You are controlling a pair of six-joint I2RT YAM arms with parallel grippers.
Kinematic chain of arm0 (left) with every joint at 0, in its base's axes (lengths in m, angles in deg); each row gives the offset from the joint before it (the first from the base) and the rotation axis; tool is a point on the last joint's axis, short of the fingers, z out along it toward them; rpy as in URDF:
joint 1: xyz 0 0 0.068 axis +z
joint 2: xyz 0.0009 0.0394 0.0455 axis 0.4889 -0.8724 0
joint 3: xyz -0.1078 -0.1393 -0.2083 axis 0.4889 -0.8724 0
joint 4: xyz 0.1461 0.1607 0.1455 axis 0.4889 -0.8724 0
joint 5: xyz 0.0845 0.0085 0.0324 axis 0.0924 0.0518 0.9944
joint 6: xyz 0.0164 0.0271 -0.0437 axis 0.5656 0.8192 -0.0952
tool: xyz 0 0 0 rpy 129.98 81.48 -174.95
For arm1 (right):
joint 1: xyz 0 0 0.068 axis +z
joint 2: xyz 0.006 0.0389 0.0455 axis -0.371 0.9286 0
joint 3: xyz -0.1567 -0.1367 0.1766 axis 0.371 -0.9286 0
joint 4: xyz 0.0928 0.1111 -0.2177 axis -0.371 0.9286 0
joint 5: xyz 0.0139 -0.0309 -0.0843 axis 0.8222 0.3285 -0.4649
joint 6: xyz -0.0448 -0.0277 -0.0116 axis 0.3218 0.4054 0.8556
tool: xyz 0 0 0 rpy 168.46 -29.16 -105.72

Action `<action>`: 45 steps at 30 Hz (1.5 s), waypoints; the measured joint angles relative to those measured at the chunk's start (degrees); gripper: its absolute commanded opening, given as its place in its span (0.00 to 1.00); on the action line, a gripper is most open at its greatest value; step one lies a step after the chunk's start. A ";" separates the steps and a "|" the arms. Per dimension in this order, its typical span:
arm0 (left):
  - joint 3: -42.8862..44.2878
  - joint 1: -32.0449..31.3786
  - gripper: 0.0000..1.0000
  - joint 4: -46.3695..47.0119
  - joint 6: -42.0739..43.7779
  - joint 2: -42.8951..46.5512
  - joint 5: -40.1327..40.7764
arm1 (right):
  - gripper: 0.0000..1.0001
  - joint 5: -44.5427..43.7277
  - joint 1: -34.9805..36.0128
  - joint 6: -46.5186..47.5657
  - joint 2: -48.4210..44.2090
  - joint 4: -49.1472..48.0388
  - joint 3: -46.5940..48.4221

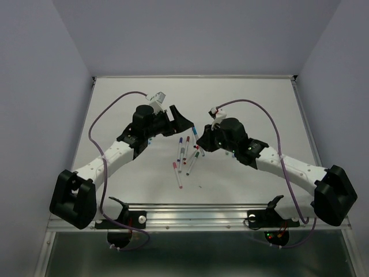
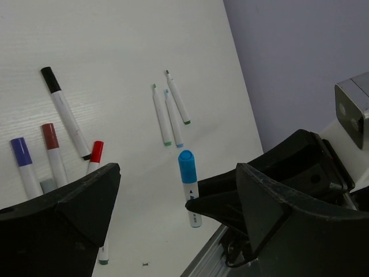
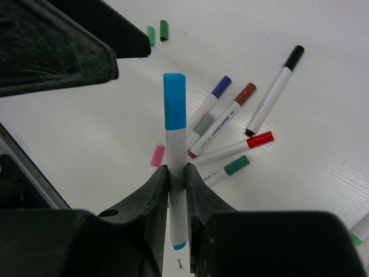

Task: Open the pen caps

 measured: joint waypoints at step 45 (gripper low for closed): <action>8.52 1.09 0.00 -9.31 -8.07 -11.30 1.14 | 0.01 17.11 -3.13 -0.22 2.97 -15.72 -7.06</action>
